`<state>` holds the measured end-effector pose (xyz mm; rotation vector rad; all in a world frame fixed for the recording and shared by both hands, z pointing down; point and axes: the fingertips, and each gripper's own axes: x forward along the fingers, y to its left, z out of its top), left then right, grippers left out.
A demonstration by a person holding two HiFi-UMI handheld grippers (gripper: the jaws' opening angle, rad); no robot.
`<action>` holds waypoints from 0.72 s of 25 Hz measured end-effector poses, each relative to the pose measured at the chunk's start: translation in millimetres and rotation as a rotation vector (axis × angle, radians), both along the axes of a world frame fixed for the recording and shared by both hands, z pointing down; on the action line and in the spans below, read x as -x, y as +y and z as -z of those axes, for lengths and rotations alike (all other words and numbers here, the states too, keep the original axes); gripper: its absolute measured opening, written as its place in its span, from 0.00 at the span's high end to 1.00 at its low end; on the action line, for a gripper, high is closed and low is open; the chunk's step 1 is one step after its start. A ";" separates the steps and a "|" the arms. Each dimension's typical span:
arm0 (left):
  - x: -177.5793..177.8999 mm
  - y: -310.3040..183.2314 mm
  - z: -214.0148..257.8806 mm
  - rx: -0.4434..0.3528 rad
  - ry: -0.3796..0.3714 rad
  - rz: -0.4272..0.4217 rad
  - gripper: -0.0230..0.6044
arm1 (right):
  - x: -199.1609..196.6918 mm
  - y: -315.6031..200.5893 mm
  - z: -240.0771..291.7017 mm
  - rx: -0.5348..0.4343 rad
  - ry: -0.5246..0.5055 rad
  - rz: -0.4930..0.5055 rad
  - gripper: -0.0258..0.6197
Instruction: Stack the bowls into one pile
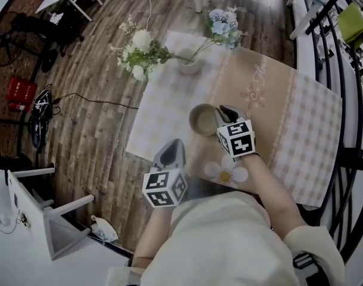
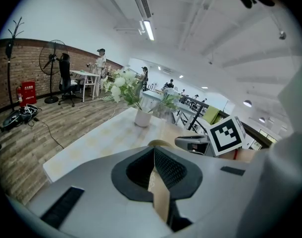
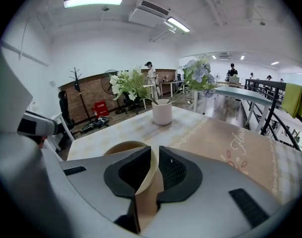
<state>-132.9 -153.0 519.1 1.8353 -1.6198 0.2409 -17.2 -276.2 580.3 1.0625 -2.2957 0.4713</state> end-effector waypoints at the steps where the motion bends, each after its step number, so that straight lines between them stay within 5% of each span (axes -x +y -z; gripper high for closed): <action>1: -2.0 0.3 1.1 -0.003 -0.001 0.000 0.96 | -1.6 1.9 3.0 -0.005 -0.005 0.001 0.90; 18: -51.5 -7.0 12.2 -0.066 -0.014 -0.034 0.96 | -66.3 41.5 60.9 -0.143 -0.089 -0.013 0.91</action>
